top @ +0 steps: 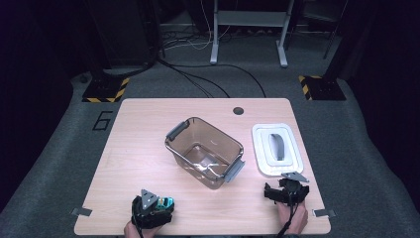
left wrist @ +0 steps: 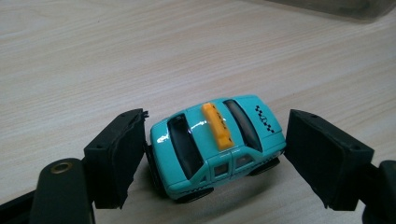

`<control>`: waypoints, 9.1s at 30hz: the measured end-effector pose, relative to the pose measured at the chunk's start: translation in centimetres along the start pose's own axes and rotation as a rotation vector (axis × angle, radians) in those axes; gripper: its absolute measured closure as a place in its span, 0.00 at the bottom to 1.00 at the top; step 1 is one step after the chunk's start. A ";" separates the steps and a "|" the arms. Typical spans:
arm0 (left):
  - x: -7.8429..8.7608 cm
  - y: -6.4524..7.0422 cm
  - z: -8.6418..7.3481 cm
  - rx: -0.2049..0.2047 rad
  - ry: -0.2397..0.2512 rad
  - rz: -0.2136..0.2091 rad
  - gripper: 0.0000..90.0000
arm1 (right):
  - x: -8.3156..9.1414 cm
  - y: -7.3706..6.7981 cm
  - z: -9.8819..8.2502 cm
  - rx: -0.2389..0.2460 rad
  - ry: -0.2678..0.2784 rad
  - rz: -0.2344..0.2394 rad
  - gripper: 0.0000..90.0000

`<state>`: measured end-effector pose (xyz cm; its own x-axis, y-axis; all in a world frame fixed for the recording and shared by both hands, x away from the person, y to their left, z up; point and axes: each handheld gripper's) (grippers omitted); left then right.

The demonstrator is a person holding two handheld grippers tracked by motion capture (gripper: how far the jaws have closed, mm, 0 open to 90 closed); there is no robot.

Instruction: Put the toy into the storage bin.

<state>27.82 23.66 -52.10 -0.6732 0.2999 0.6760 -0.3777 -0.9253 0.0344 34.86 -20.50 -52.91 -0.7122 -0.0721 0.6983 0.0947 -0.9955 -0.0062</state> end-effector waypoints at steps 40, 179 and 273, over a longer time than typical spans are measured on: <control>-1.6 -3.4 0.7 -0.099 0.016 -0.173 0.25 | 0.0 0.0 0.0 0.000 0.003 -0.004 0.00; 2.3 -4.9 21.8 -0.238 0.098 -0.271 0.25 | 0.0 0.0 0.0 -0.008 0.002 0.002 0.00; -12.2 0.9 26.9 -0.345 -0.260 -0.317 0.25 | 0.0 0.1 0.0 -0.008 0.003 0.003 0.00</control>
<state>52.77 12.90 -40.49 -0.3287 0.4446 0.8333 -0.7537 -0.6551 0.0523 34.87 -20.57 -52.93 -0.7138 -0.0751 0.6963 0.0914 -0.9957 -0.0137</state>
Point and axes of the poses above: each handheld gripper's, and its own axes: x roughly backward along the jaws, z roughly out of its top, y roughly to its right
